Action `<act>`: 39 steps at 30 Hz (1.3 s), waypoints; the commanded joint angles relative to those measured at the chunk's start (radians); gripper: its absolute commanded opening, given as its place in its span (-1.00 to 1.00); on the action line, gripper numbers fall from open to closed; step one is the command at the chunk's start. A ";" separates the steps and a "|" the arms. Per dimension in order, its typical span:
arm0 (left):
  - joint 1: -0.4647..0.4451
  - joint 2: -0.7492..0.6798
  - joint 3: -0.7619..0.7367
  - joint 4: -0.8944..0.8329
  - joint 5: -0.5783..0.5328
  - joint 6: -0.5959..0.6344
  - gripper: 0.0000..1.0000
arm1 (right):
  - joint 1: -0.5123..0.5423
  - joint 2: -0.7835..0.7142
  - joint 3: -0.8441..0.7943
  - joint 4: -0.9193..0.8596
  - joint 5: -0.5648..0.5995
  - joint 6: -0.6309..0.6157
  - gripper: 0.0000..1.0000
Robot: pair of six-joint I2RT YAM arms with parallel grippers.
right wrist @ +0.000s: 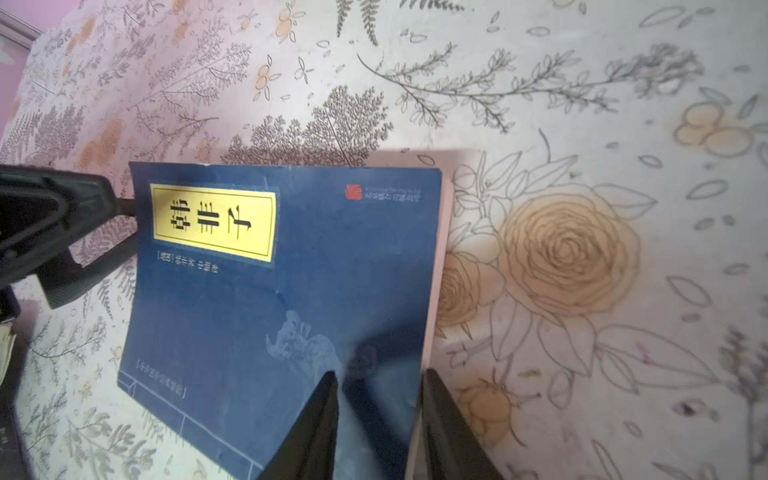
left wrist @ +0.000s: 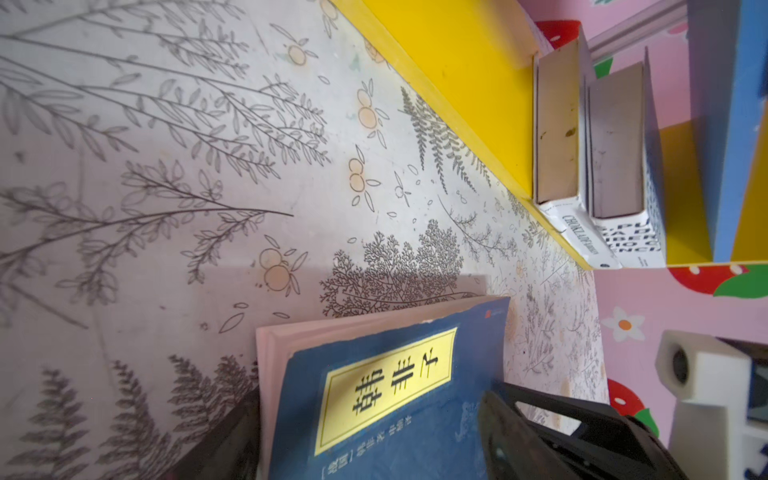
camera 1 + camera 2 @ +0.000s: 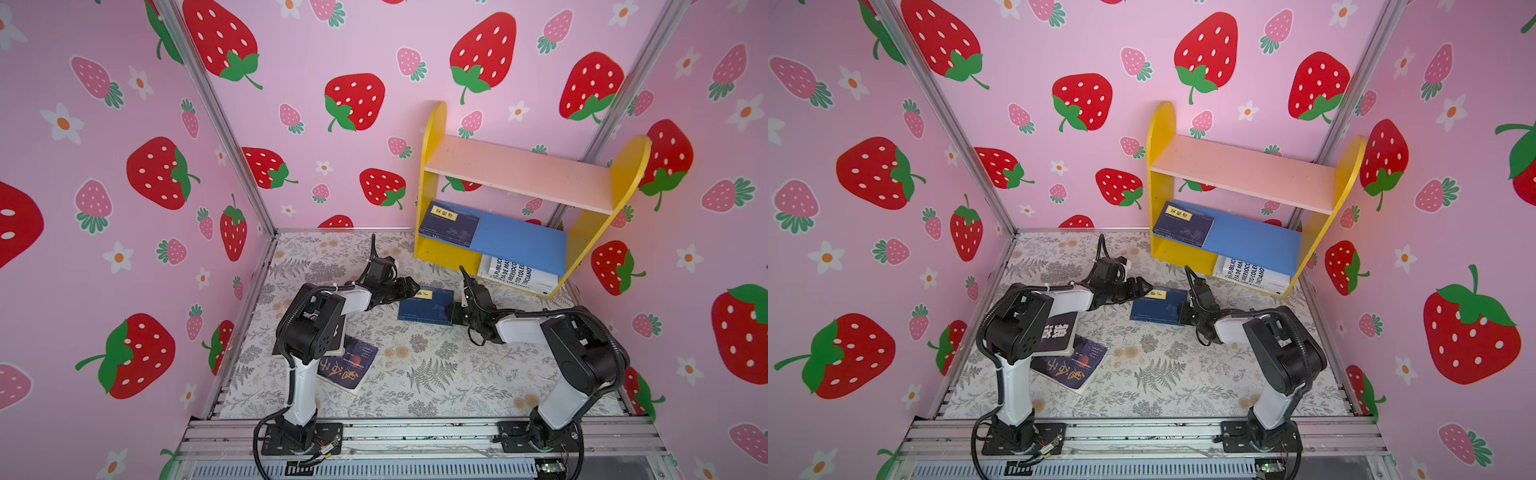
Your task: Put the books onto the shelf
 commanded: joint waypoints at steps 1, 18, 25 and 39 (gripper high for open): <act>-0.016 -0.007 0.018 0.084 0.096 -0.039 0.43 | 0.029 0.086 0.003 -0.034 -0.026 0.027 -0.33; -0.031 -0.130 -0.050 0.160 0.196 0.011 -0.27 | 0.034 0.081 0.017 -0.045 -0.050 0.014 -0.35; -0.040 -0.146 -0.040 0.058 0.177 0.079 -0.01 | 0.033 0.068 0.025 -0.045 -0.080 0.006 -0.35; -0.050 -0.109 -0.018 -0.015 0.145 0.131 -0.31 | 0.031 0.070 0.028 -0.048 -0.093 0.008 -0.35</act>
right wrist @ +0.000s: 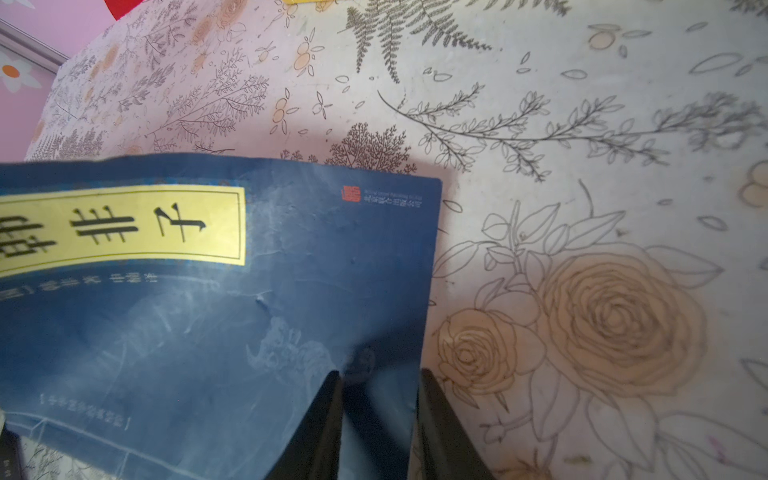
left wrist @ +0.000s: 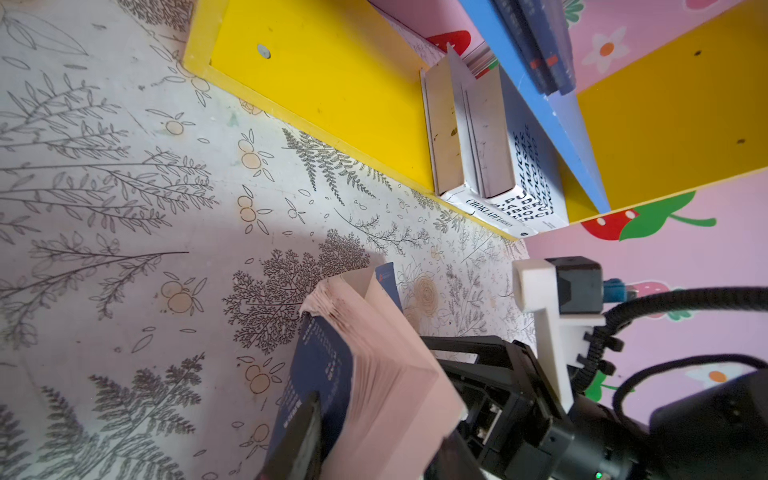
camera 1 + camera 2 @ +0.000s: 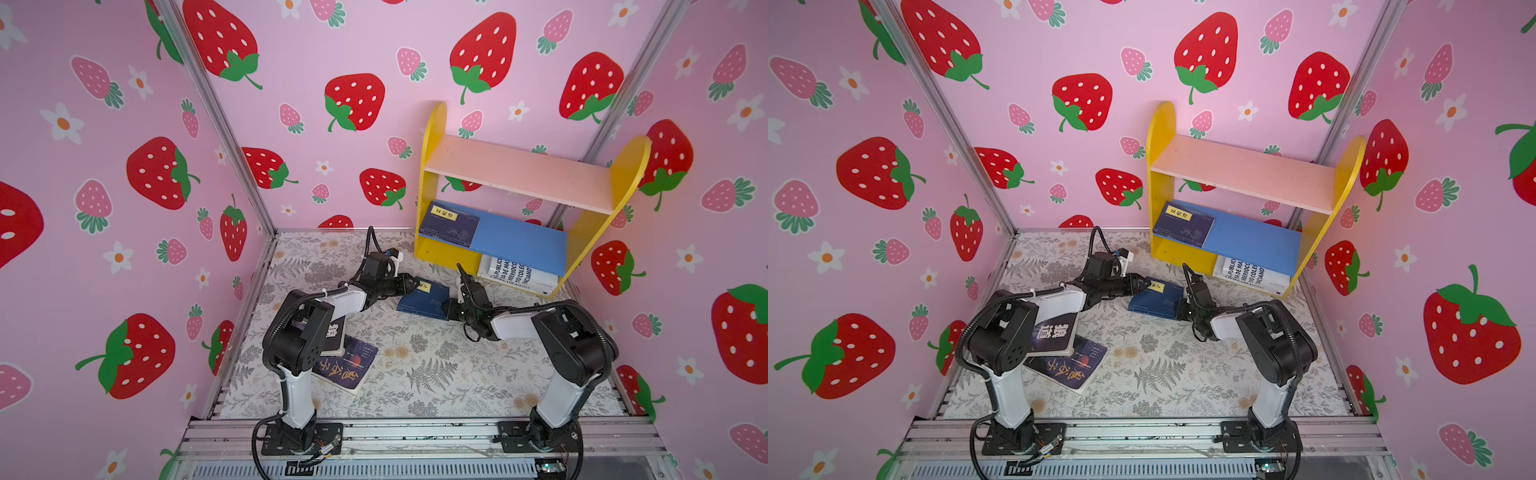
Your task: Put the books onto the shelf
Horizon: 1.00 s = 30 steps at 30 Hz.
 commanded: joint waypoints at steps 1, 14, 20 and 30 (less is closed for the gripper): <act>-0.037 0.014 0.022 -0.044 0.044 0.013 -0.38 | 0.026 0.013 -0.005 -0.110 -0.086 0.001 -0.35; -0.036 -0.072 0.032 -0.091 0.041 0.015 -0.87 | -0.018 -0.132 0.004 -0.110 -0.208 -0.056 0.41; -0.033 -0.185 0.027 -0.162 0.045 0.008 -1.00 | -0.111 -0.334 -0.011 -0.073 -0.369 -0.056 0.74; 0.041 -0.371 0.095 -0.292 0.192 -0.042 -1.00 | -0.273 -0.557 -0.074 -0.011 -0.737 -0.013 0.98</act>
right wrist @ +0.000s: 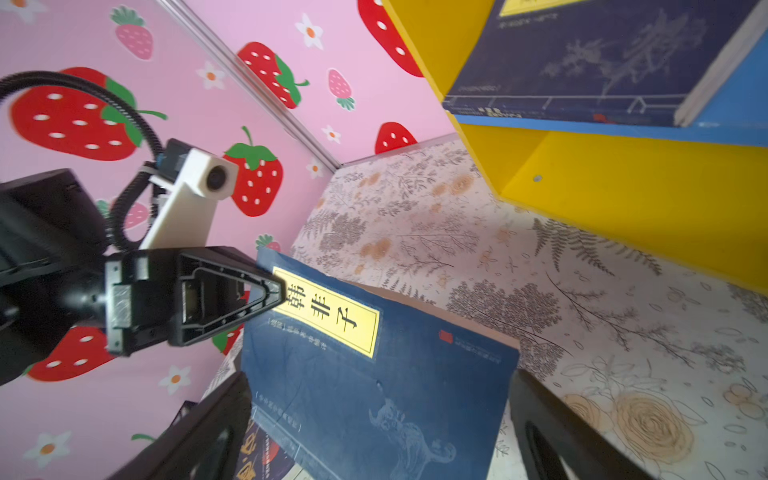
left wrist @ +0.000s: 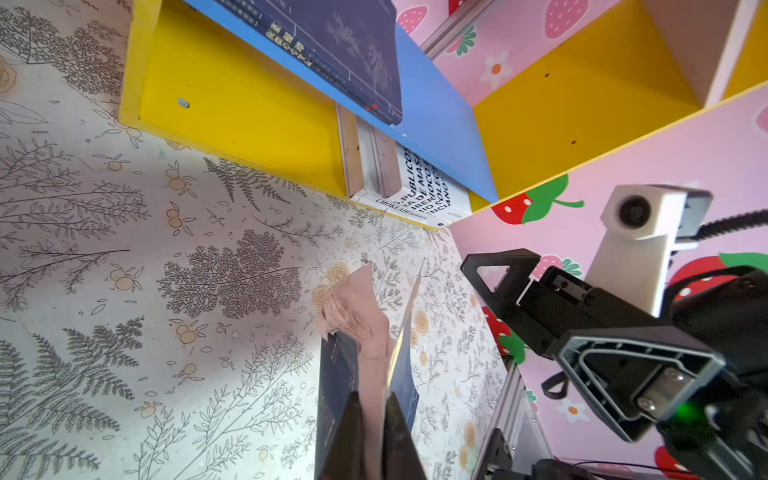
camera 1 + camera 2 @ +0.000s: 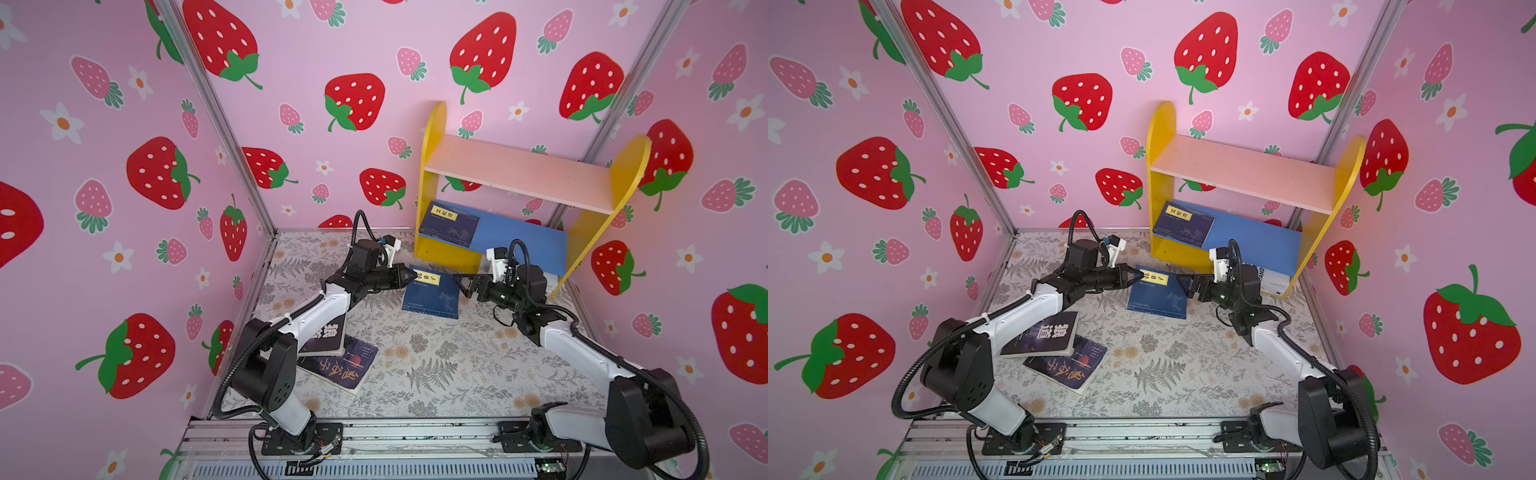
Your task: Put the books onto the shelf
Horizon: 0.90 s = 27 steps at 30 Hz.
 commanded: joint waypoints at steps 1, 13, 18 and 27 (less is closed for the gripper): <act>0.032 -0.070 0.076 -0.042 0.110 -0.023 -1.00 | -0.025 -0.025 -0.040 0.052 -0.200 0.046 0.98; 0.051 -0.146 0.131 -0.010 0.229 -0.090 -1.00 | -0.012 0.005 -0.198 0.518 -0.368 0.363 0.82; 0.051 -0.130 0.144 -0.004 0.289 -0.089 -1.00 | 0.002 0.023 -0.219 0.706 -0.347 0.496 0.56; 0.055 -0.059 0.212 0.049 0.350 -0.114 -1.00 | 0.061 0.078 -0.217 0.889 -0.330 0.674 -0.08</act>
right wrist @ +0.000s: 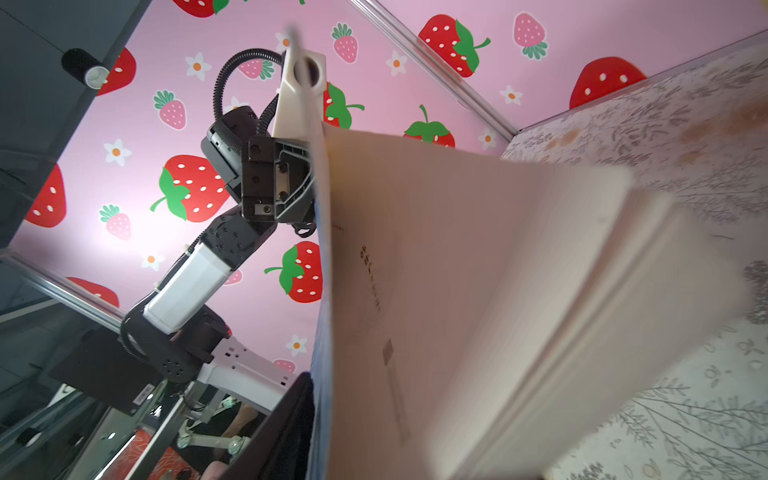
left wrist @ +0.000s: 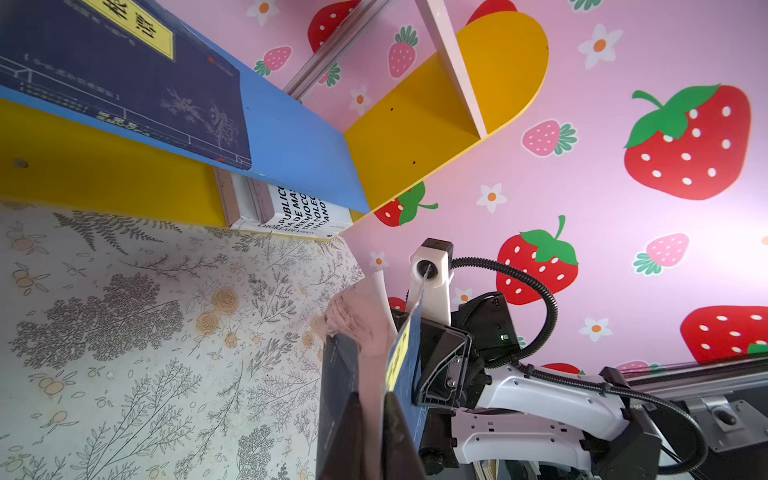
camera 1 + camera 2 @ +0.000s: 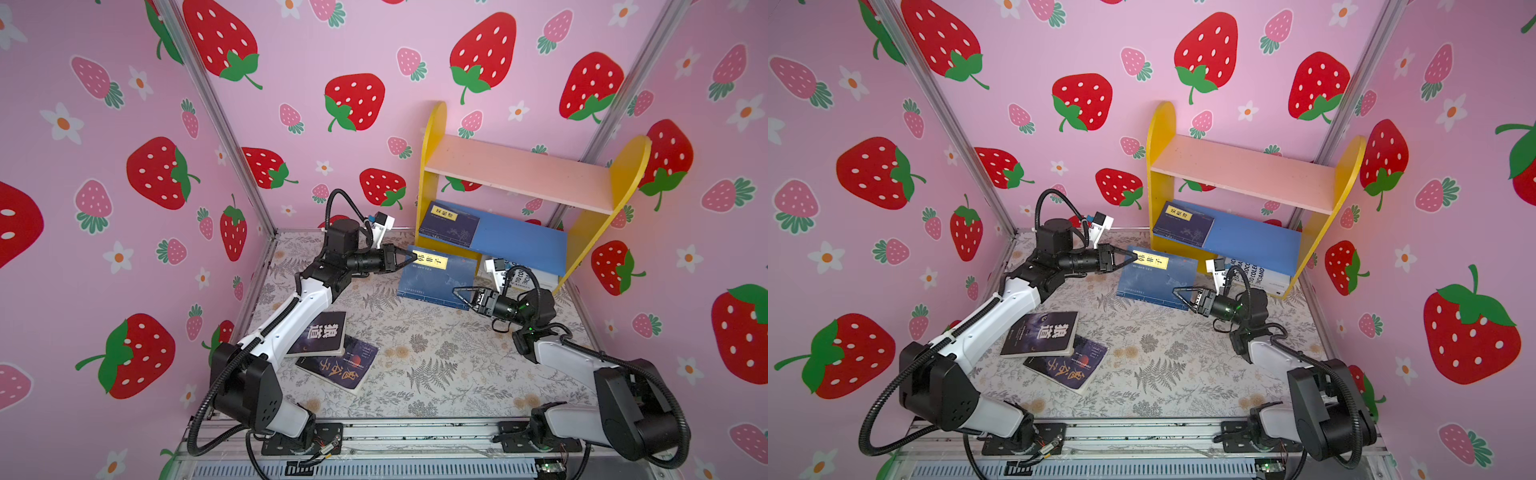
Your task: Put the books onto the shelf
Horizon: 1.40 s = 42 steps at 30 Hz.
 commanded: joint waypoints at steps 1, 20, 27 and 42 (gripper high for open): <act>0.001 0.033 0.083 0.068 0.068 -0.027 -1.00 | 0.020 0.004 0.000 0.120 0.011 0.093 -0.19; 0.074 -0.087 -0.060 0.061 -0.244 -0.021 0.65 | -0.039 -0.118 0.039 -0.102 0.138 0.054 -0.81; 0.009 -0.172 -0.214 0.178 -0.264 -0.091 0.71 | -0.049 -0.130 0.126 -0.130 0.167 0.056 -0.81; -0.160 -0.017 -0.138 0.549 -0.397 -0.333 0.33 | -0.043 -0.072 0.268 -0.134 0.193 0.081 -0.79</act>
